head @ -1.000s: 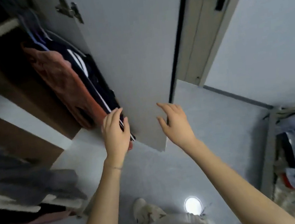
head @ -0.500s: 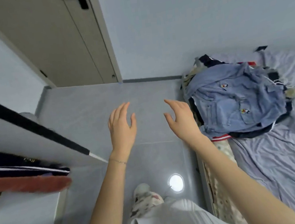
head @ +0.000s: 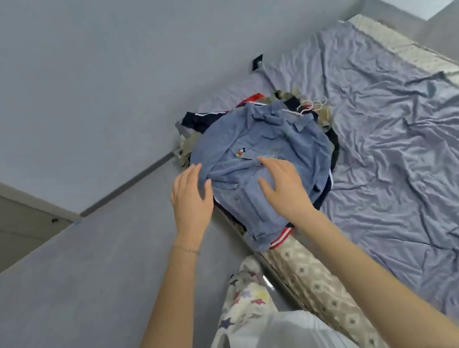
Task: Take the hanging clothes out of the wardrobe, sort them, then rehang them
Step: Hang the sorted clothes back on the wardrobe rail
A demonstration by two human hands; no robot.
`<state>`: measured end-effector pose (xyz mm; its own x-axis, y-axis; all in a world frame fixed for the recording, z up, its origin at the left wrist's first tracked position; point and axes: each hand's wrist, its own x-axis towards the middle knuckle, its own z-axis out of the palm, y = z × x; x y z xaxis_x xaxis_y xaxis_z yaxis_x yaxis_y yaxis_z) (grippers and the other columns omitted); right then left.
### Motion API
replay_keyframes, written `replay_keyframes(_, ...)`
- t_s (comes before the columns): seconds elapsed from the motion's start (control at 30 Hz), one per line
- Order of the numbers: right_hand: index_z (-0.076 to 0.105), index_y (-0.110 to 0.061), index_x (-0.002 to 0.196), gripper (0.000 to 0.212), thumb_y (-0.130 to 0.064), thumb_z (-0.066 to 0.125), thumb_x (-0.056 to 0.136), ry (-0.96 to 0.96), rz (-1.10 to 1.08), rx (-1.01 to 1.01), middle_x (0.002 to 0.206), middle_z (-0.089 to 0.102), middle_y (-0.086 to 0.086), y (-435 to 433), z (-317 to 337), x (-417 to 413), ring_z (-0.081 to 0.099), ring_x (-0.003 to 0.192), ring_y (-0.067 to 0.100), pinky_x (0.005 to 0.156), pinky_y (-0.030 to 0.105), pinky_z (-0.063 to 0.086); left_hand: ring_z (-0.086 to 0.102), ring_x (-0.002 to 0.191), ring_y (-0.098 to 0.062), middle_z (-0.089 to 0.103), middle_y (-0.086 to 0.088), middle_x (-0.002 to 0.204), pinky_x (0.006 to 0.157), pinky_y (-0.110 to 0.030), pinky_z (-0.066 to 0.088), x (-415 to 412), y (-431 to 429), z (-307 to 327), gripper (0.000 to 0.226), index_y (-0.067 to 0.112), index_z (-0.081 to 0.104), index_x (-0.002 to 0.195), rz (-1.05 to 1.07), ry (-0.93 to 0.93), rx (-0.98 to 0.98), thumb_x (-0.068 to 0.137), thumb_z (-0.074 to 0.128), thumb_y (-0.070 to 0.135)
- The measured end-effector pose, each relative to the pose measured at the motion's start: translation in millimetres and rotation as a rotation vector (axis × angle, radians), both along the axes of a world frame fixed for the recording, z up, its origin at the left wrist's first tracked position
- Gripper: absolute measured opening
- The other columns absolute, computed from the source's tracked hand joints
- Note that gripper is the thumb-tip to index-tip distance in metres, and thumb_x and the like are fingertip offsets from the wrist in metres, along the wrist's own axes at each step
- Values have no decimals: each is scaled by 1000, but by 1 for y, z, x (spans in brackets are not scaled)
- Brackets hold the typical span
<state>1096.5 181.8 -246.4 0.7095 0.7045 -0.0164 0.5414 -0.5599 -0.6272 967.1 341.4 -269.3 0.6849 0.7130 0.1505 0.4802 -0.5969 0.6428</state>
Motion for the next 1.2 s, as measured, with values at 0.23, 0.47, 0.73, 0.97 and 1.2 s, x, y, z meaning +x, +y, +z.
replay_keyframes(0.23,43,-12,145,47,-21,52,100,37,-253,-52,144,48,5,16,-16,120,37,135,26,111,36,30,44,133,-28,53,-9,140,113,-43,33,162,46,-17,41,7,52,137,-244,54,-56,99,55,21)
replay_keyframes(0.47,41,-10,146,48,-23,51,101,73,-394,-152,145,46,7,-5,-46,211,37,135,28,111,36,30,43,135,-28,51,-11,143,113,-45,33,280,54,-40,43,5,50,139,-412,152,-29,99,54,20)
replay_keyframes(0.73,41,-10,146,49,-20,52,99,164,-481,-182,146,45,6,-19,-120,311,35,136,28,112,39,31,46,131,-31,55,-13,138,111,-47,35,403,58,-103,41,4,53,135,-442,176,-35,97,56,19)
replay_keyframes(0.97,37,-9,147,52,-17,52,98,262,-553,-266,148,42,11,5,-246,421,39,134,32,109,40,32,46,130,-27,54,-9,139,111,-44,35,499,67,-208,39,8,53,135,-474,220,-153,97,55,17)
replay_keyframes(1.2,38,-14,144,51,-35,51,99,265,-626,-477,139,47,12,17,-344,470,46,122,34,93,42,41,45,131,-12,53,3,141,109,-27,35,528,64,-275,38,17,52,137,-450,205,-391,100,52,19)
